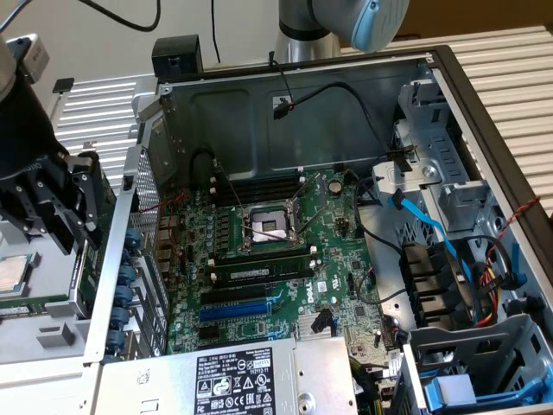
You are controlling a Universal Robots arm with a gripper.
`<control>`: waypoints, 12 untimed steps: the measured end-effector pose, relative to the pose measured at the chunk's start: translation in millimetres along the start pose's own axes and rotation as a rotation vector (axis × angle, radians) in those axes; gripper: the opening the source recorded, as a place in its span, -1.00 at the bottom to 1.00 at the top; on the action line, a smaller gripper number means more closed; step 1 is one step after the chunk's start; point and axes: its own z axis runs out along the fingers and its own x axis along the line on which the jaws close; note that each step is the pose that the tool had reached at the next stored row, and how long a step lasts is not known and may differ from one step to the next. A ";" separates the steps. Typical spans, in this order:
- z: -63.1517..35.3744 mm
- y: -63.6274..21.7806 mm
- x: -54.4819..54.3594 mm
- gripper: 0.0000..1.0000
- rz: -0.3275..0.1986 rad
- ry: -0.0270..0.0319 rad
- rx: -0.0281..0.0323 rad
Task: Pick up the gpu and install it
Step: 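Pick up the gpu and move the gpu toward the slot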
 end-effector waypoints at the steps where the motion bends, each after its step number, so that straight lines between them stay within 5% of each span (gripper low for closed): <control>1: 0.0 0.0 0.0 -0.07 0.000 0.0000 0.0000; 6: -0.1 0.0 0.0 -0.07 0.000 0.0002 0.0000; 12: -0.1 -0.1 1.0 -0.07 0.002 0.0021 -0.0139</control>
